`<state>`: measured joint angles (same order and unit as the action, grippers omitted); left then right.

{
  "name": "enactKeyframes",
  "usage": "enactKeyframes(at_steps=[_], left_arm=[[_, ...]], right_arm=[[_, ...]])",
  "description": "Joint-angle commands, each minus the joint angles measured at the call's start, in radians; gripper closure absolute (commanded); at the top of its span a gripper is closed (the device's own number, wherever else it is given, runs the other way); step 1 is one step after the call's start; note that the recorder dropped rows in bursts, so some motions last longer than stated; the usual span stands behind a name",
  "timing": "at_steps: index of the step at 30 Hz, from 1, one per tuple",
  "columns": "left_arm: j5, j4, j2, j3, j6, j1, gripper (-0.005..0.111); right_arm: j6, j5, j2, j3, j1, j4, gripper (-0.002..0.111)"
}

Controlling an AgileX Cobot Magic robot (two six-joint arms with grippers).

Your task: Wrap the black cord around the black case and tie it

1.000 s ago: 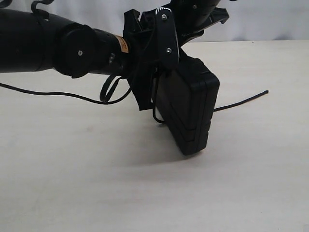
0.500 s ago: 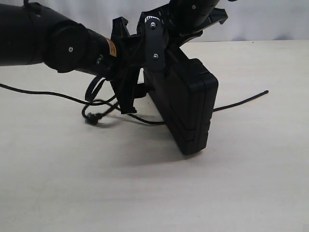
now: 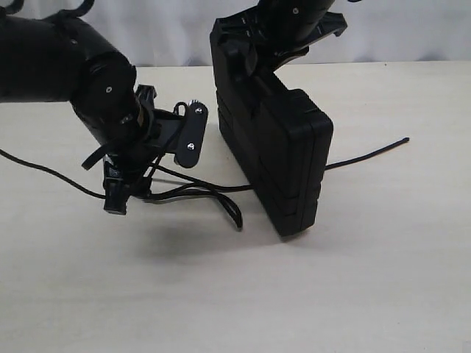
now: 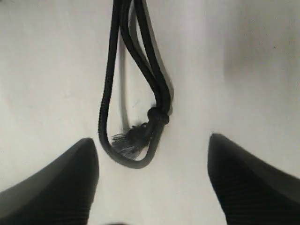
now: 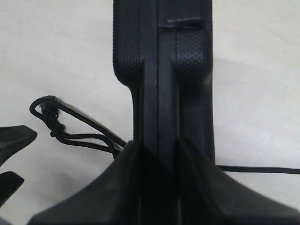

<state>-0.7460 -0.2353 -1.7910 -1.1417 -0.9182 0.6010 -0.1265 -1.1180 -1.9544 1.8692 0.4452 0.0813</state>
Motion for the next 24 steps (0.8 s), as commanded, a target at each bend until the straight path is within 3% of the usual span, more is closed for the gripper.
enactKeyframes(at_steps=[1, 4, 9, 14, 19, 24], left_arm=[[0.115, 0.015, -0.113, 0.0, -0.001, -0.053, 0.044], [0.224, 0.009, -0.185, 0.0, -0.006, -0.085, 0.044], [0.252, 0.009, -0.244, 0.0, -0.067, -0.116, 0.048], [0.259, 0.009, -0.266, 0.0, -0.076, -0.129, 0.068], [0.232, 0.012, -0.265, 0.0, -0.076, -0.117, 0.106], [0.143, 0.1, -0.159, 0.0, -0.076, -0.112, 0.107]], right_arm=[[0.015, -0.032, -0.009, -0.011, 0.0, -0.01, 0.104], [0.015, -0.03, -0.009, -0.011, 0.0, -0.022, 0.104], [0.015, -0.026, -0.009, -0.011, 0.0, -0.038, 0.104], [0.017, -0.026, -0.009, -0.011, 0.0, -0.04, 0.104], [0.023, -0.026, -0.009, -0.011, 0.0, -0.04, 0.104], [0.034, -0.028, -0.009, -0.011, 0.0, -0.04, 0.104]])
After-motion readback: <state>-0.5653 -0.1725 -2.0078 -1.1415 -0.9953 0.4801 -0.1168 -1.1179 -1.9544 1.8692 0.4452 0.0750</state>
